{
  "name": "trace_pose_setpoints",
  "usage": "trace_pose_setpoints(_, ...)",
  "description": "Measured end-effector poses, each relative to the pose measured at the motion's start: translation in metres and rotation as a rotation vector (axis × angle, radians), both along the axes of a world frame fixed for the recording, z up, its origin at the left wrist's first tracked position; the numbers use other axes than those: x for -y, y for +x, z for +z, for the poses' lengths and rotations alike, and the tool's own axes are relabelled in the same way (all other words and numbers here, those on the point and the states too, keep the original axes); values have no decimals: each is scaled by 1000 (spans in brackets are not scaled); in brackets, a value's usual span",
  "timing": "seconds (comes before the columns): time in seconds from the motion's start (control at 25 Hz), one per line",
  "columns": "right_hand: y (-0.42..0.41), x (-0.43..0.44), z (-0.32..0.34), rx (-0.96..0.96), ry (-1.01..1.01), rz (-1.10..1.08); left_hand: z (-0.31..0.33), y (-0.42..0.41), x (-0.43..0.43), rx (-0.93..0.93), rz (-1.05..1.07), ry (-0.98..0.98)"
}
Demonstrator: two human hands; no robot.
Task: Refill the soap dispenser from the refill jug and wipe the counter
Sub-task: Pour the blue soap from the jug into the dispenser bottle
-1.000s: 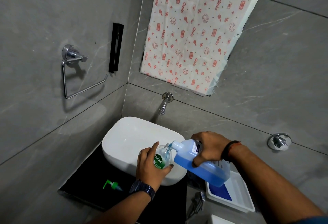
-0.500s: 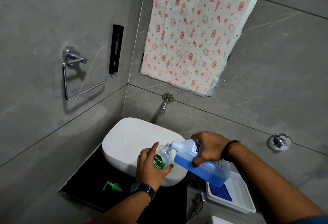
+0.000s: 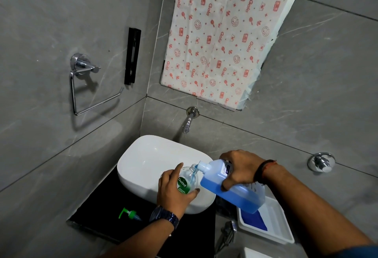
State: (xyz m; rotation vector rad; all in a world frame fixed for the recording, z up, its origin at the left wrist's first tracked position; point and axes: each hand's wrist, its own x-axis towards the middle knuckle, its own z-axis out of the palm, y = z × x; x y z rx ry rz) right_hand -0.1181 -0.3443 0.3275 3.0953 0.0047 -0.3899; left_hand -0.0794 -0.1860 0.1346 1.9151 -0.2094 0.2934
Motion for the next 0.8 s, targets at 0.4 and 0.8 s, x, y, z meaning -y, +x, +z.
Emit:
trace_pose_setpoints(0.4, 1, 1, 3, 12, -13, 0, 0, 3, 3, 9, 9, -10)
trace_pose_setpoints(0.8, 0, 3, 7, 15, 11, 3, 7, 5, 3, 19, -6, 2)
